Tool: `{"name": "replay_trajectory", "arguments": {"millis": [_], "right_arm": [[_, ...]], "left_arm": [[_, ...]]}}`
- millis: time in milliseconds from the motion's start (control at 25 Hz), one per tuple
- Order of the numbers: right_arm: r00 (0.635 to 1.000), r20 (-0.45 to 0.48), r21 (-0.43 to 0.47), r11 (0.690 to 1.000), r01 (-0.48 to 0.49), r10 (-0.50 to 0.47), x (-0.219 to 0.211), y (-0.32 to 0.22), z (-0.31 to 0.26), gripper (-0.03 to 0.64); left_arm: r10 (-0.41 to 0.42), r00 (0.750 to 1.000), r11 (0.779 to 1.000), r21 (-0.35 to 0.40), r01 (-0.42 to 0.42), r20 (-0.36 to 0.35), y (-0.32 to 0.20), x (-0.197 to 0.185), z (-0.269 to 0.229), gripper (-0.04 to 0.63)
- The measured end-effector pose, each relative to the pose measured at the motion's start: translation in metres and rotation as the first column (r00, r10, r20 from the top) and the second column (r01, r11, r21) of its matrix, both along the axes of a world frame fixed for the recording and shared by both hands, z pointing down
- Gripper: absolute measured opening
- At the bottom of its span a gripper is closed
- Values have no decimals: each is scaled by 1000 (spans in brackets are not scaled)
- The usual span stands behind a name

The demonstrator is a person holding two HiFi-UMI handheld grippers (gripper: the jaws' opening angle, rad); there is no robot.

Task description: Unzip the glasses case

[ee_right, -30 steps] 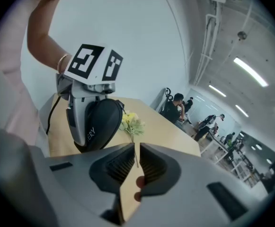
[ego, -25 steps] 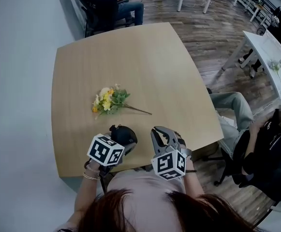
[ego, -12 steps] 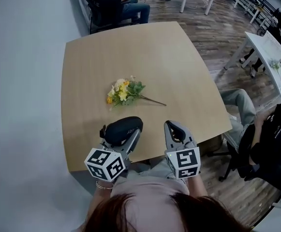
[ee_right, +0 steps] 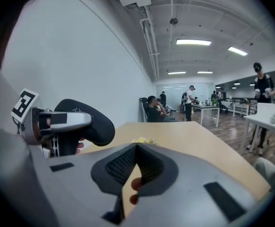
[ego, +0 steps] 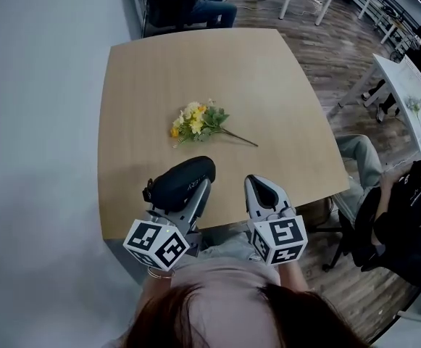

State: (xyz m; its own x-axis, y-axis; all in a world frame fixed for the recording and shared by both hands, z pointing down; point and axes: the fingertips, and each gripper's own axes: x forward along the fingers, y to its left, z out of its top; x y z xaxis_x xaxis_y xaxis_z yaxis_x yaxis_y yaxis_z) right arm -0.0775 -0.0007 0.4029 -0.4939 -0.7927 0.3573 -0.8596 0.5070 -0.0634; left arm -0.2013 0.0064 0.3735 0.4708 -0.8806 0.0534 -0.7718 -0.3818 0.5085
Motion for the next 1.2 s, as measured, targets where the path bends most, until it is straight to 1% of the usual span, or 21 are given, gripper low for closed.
{"name": "replay_trajectory", "arguments": {"millis": [120, 280, 520, 720, 1000, 1080, 1200], "right_arm": [[1000, 24, -3, 1000, 8, -8, -4, 1, 2, 15], [1000, 27, -3, 1000, 10, -10, -9, -2, 3, 15], [999, 40, 23, 1000, 3, -4, -15, -6, -9, 15], [1000, 31, 21, 1000, 0, -1, -14, -7, -8, 15], [1000, 22, 17, 1000, 0, 0, -13, -6, -6, 15], [1000, 16, 22, 1000, 6, -7, -14, -4, -5, 15], [1000, 14, 27, 1000, 10, -10, -14, -3, -4, 15]], "left_arm": [[-12, 1000, 1000, -4, 12, -23, 1, -4, 4, 238], [-10, 999, 1000, -18, 9, -41, 6, -7, 6, 238], [46, 999, 999, 10, -46, 28, 5, -1, -7, 239], [99, 994, 993, 66, -102, 43, 5, 8, -14, 239], [100, 993, 991, 86, -105, 58, 7, 6, -17, 238], [93, 992, 991, 94, -101, 81, 10, 6, -15, 238], [88, 987, 986, 126, -105, 136, 14, 8, -15, 239]]}}
